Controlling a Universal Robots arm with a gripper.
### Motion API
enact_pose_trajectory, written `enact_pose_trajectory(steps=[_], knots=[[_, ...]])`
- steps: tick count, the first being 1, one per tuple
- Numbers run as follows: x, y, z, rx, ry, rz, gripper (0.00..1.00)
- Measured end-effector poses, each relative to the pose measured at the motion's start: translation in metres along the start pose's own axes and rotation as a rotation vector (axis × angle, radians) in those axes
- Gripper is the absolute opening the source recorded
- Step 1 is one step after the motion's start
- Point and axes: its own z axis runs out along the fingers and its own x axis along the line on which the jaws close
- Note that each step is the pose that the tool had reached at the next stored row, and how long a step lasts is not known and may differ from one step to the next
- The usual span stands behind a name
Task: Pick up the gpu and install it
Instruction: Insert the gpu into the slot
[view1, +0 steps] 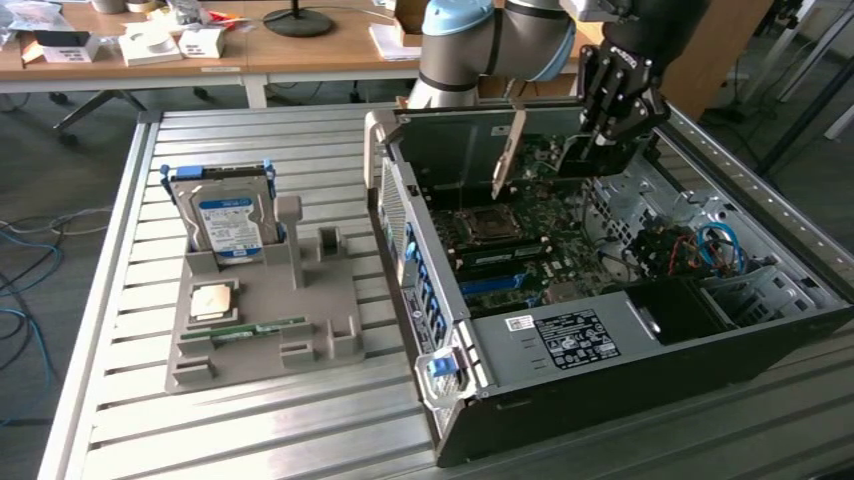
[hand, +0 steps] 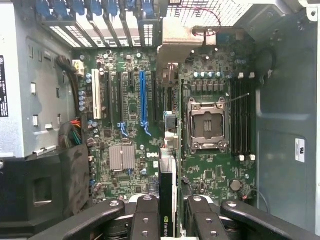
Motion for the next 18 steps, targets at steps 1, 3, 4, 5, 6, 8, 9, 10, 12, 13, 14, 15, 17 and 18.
enact_pose_trajectory(steps=[1, 3, 4, 5, 6, 8, 9, 10, 12, 13, 14, 15, 17, 18], knots=[[0.0, 0.0004, 0.0013, 0.0, 0.0001, 0.0, 0.26], [0.0002, 0.0011, 0.0039, 0.0, 0.0001, 0.0, 0.26], [0.0002, 0.0015, 0.0052, 0.0, 0.0001, -0.001, 0.26], [0.0003, 0.0018, 0.0062, 0.0, 0.0, -0.001, 0.26], [0.0003, 0.0017, 0.0064, -0.0001, 0.0003, -0.001, 0.26], [0.0003, 0.0018, 0.0064, -0.0002, 0.0004, -0.001, 0.26], [0.0003, 0.0017, 0.0065, 0.0, 0.0003, -0.001, 0.26], [0.0003, 0.0018, 0.0066, 0.0, 0.0001, -0.001, 0.26], [0.0004, 0.0034, 0.0068, 0.0002, -0.0001, -0.001, 0.26], [0.0005, 0.0045, 0.0069, 0.0008, 0.0, -0.001, 0.26], [0.0006, 0.0058, 0.007, 0.0017, -0.0002, -0.002, 0.26], [0.0006, 0.0068, 0.0072, 0.0027, -0.0005, -0.002, 0.26], [0.0014, 0.0079, 0.008, 0.005, -0.0015, -0.004, 0.26], [0.0022, 0.0082, 0.0082, 0.0067, -0.0022, -0.005, 0.26]])
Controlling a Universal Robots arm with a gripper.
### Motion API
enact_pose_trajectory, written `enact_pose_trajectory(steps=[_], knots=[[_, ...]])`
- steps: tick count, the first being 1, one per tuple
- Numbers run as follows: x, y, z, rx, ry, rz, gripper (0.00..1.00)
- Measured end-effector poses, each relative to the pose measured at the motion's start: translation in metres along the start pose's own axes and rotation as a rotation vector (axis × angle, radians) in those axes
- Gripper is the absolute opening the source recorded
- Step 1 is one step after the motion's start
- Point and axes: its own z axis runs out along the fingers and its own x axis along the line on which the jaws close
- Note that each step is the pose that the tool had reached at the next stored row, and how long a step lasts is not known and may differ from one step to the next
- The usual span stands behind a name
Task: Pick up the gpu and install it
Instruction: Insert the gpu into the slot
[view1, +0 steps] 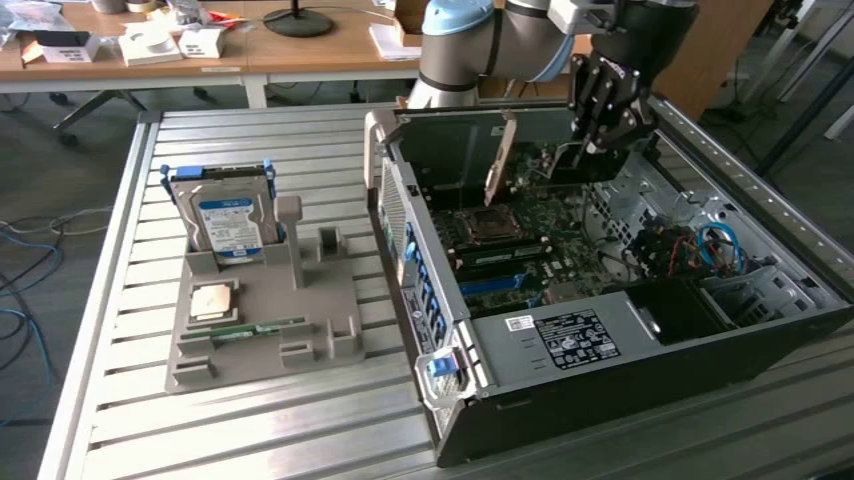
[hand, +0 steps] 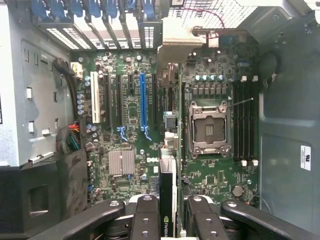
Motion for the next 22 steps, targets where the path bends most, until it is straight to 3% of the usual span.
enact_pose_trajectory(steps=[6, 9, 22], knots=[[0.0013, 0.0018, 0.0004, 0.0021, -0.0021, -0.001, 0.26], [0.0019, 0.0069, 0.0012, 0.0097, -0.0078, -0.001, 0.26], [0.002, 0.0072, 0.0029, 0.0099, -0.0081, -0.001, 0.26]])
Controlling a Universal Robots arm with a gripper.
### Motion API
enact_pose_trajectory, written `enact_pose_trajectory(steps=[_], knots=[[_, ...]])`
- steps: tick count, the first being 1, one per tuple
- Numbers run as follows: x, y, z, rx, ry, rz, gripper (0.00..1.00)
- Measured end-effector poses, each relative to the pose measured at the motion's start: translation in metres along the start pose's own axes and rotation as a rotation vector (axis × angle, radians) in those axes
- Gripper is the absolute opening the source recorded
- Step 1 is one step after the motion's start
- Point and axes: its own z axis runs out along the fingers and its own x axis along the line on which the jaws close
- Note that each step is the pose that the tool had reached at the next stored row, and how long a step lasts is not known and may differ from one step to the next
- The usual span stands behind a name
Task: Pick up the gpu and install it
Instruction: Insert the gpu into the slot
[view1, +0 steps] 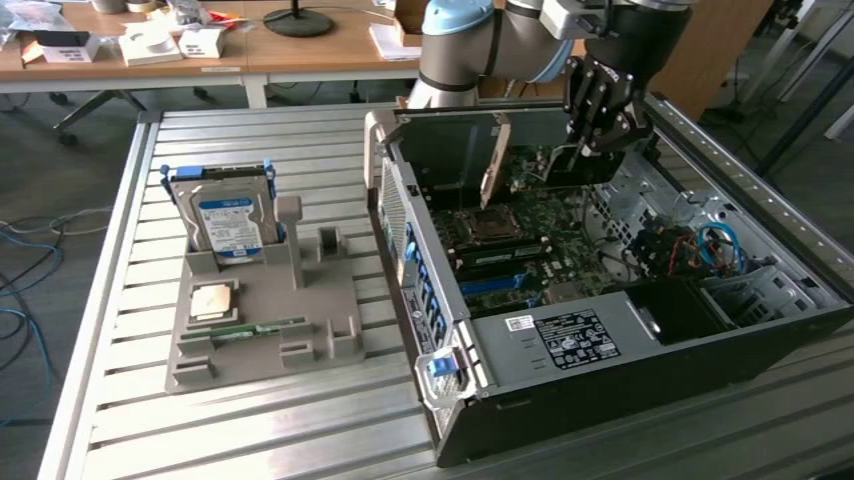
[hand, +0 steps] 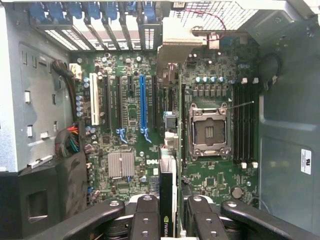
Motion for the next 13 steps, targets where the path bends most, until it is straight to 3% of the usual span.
enact_pose_trajectory(steps=[8, 13], knots=[[0.0004, 0.0006, 0.0084, 0.0, 0.0002, 0.0, 0.26], [0.0004, 0.0006, 0.0087, 0.0, 0.0003, 0.0, 0.26]])
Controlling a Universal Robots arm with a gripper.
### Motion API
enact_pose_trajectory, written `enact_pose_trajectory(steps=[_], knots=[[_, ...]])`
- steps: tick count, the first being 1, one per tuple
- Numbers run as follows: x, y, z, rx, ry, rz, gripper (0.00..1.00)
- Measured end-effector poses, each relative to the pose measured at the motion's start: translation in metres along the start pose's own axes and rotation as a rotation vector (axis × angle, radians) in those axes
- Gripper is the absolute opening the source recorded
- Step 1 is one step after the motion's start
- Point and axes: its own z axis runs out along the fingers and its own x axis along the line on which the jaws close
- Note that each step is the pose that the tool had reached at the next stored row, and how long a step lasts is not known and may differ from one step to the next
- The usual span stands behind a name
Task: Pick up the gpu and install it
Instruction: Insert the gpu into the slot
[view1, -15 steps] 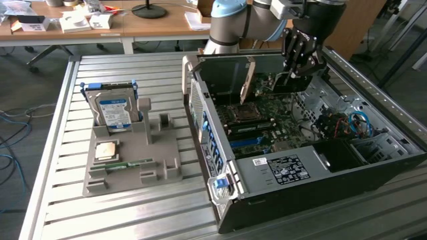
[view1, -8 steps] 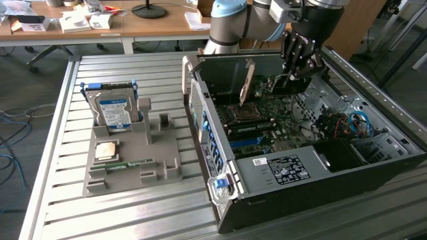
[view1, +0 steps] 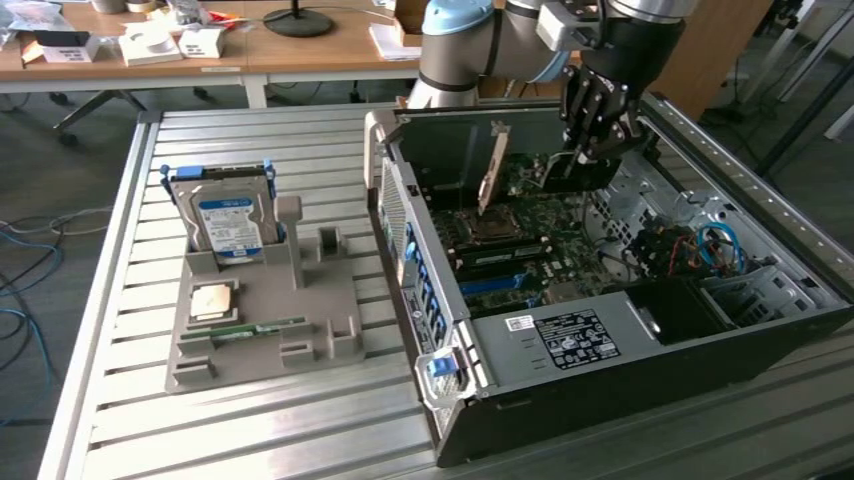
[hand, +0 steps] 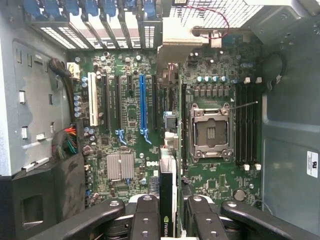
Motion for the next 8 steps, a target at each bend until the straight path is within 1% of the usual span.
enact_pose_trajectory(steps=[6, 8], knots=[[0.0004, 0.0057, 0.0022, 0.0018, -0.0001, -0.002, 0.26], [0.0004, 0.0058, 0.0022, 0.0018, 0.0001, -0.002, 0.26]])
